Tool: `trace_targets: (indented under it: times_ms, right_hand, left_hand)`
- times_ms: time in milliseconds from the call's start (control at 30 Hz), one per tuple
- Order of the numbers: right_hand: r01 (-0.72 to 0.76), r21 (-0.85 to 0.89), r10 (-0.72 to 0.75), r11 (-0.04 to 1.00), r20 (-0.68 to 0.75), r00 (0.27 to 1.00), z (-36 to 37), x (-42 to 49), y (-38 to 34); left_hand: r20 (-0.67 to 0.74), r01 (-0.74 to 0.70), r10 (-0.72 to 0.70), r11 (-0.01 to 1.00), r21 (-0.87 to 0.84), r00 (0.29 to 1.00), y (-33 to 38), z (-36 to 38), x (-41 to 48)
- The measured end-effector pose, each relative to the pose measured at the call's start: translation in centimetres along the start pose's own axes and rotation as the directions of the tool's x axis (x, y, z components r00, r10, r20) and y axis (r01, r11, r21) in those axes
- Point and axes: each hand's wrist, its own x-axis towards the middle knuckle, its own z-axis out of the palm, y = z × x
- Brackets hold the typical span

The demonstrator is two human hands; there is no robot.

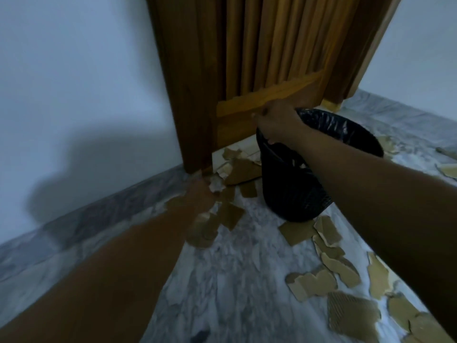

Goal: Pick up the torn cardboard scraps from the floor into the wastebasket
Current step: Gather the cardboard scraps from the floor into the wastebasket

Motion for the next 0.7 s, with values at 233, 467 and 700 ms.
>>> trace_targets:
  times_ms: [233, 467, 700]
  right_hand:
    - [0.134, -0.376, 0.049, 0.917, 0.439, 0.897, 15.9, -1.1, 3.4]
    - [-0.189, -0.484, 0.386, 0.854, 0.348, 0.854, 24.7, -7.3, 11.1]
    - [-0.256, -0.496, 0.467, 0.830, 0.365, 0.805, 24.3, -5.0, 14.4]
  left_hand:
    - [0.331, 0.010, -0.173, 0.898, 0.440, 0.928, -9.7, 5.3, -0.7]
    - [0.249, 0.070, -0.159, 0.940, 0.333, 0.955, -13.1, 4.4, -2.9]
    - [0.131, 0.257, -0.304, 0.922, 0.291, 0.943, -11.8, 5.0, -1.9]
